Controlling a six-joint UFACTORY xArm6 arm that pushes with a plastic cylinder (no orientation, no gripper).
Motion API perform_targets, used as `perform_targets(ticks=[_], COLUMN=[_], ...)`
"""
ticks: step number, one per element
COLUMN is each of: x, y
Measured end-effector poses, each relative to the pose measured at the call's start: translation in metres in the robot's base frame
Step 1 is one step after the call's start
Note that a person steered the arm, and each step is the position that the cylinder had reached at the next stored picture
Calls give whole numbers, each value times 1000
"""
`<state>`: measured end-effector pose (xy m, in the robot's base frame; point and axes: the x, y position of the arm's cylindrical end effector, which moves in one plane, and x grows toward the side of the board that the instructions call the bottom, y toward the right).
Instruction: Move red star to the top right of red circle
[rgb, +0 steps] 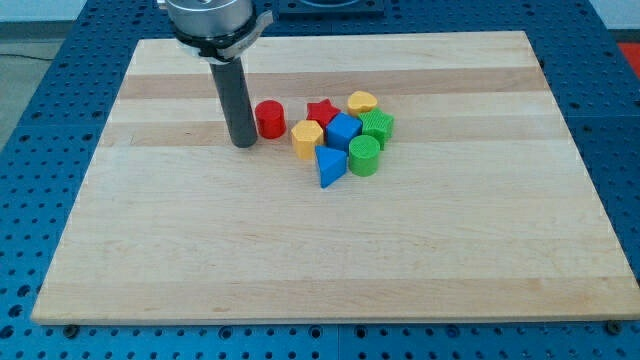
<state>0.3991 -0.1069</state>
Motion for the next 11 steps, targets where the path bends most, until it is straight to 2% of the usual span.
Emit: perform_targets(ticks=[2, 3, 6, 8, 9, 10, 11], x=[0, 11, -15, -52, -66, -67, -41], y=[59, 68, 120, 120, 92, 23, 47])
